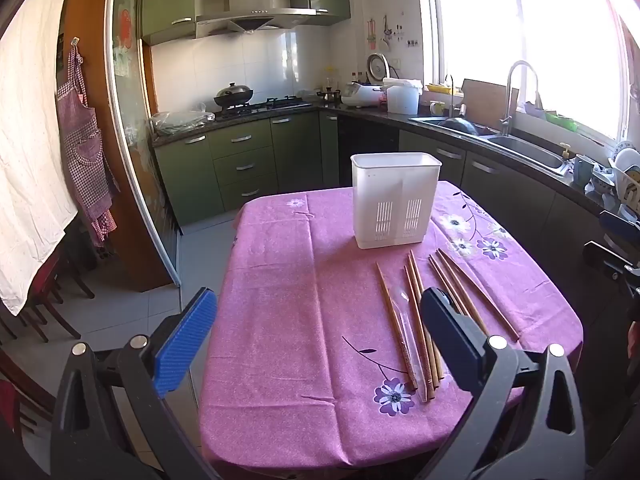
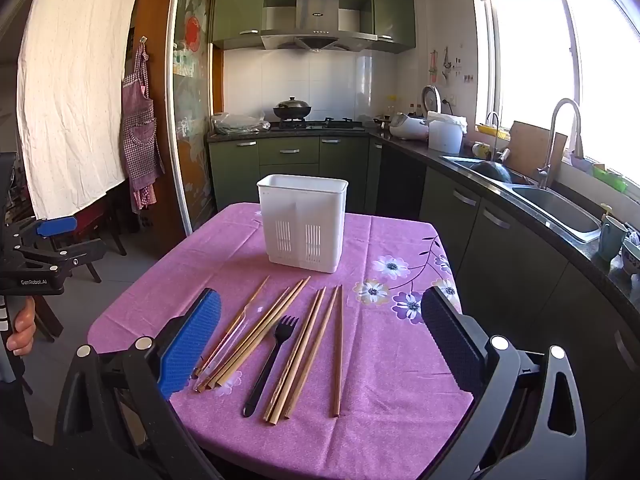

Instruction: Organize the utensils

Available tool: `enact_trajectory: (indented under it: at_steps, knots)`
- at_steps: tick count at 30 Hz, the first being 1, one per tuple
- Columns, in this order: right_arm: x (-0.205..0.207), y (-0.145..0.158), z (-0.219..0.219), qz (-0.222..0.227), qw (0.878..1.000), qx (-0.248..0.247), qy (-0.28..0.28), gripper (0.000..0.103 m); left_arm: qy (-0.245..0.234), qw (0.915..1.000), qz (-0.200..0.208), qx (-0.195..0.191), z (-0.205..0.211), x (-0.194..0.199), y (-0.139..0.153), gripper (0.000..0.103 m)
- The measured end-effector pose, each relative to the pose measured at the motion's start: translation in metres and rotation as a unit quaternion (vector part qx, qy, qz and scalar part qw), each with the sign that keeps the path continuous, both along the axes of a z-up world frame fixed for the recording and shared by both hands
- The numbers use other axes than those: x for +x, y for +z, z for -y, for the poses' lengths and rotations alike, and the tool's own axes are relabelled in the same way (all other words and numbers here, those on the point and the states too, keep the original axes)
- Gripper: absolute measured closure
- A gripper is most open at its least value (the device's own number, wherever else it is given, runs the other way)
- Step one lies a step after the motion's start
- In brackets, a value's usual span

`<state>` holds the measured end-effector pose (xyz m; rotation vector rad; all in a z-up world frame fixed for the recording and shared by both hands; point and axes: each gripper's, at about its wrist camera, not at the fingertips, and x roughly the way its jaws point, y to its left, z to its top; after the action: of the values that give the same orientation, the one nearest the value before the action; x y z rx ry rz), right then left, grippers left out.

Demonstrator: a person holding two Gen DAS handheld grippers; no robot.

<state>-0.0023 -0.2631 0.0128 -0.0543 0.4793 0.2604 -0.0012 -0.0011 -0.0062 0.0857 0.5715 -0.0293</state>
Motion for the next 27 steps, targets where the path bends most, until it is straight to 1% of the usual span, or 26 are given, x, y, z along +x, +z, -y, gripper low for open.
enact_trajectory:
  at_steps: [27]
  knots:
    - [-0.0023, 0.0014, 0.0002, 0.001, 1.000, 0.004, 0.001, 0.004, -0.001, 1.0000, 0.000, 0.001, 0.0002, -0.0008, 0.0004, 0.006]
